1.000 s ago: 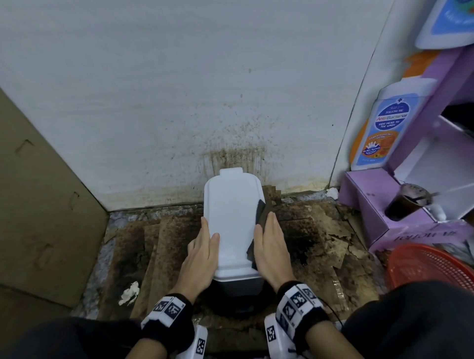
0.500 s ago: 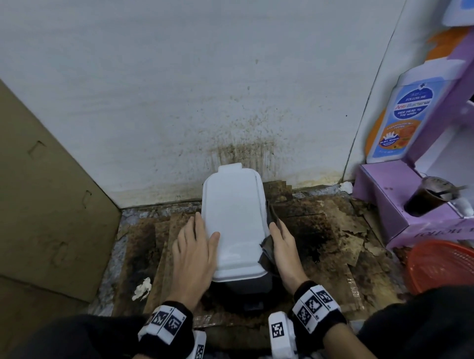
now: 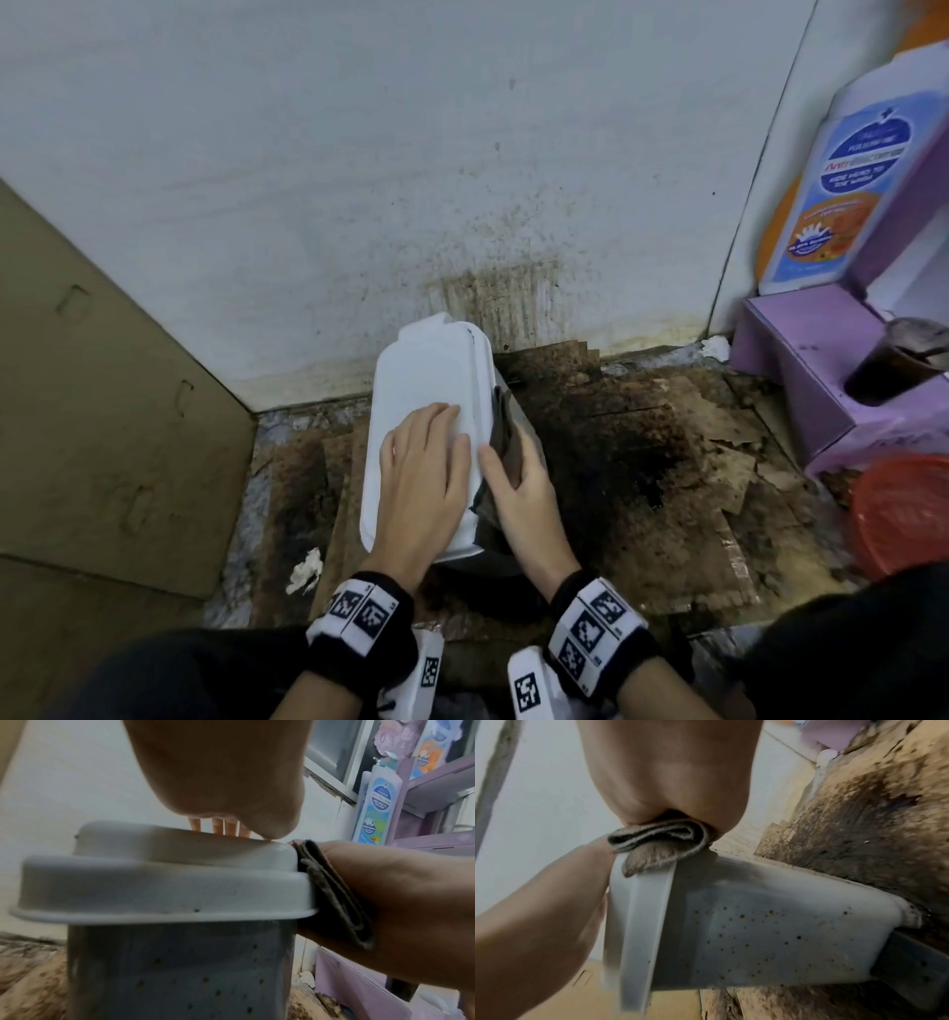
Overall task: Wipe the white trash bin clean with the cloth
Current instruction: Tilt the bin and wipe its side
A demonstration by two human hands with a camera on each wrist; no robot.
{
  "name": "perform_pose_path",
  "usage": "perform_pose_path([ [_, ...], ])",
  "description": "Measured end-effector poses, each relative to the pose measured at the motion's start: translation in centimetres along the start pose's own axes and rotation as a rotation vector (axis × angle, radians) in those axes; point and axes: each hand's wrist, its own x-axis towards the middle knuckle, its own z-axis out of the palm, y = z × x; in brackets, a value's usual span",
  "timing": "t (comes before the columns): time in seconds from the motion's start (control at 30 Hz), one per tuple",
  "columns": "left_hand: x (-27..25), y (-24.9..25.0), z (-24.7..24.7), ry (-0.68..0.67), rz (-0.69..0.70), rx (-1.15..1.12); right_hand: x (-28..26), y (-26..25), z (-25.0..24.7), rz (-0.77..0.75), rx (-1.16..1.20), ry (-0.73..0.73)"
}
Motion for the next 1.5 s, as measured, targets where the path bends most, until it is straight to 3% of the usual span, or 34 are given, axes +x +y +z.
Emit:
perform_pose_path([
  [0.37, -0.3, -2.8, -0.4, 0.152, -0.12, -0.091, -0.2, 1.6, 3.4, -0.06, -0.012, 0.072],
  [0.53, -0.4, -2.7, -0.3, 0.139, -0.164, -0.11, -1.3, 2.2, 4.4, -0.153, -0.038, 0.096],
  [0.73, -0.2, -2.4, 0.1, 0.11, -0.161, -0.112, -1.5, 2.4, 4.4, -0.305, -0.228, 0.006],
  [0.9, 0.0, -2.4, 0.2, 0.108, -0.16, -0.09, 1.2, 0.6, 3.7, -0.272, -0.349, -0.143],
  [1.1, 0.3, -2.1, 0.4, 0.089, -0.157, -0.079, 5.7, -1.8, 3.5, -0.147, -0.426, -0.21],
  [1.3, 0.4, -1.8, 0.3, 0.114, -0.139, -0.114, 0.7, 1.0, 2.4, -0.238, -0.235, -0.078],
  [1.5, 0.1, -2.0, 0.2, 0.109, -0.097, -0.151, -1.9, 2.7, 4.3, -0.122, 0.089, 0.162],
])
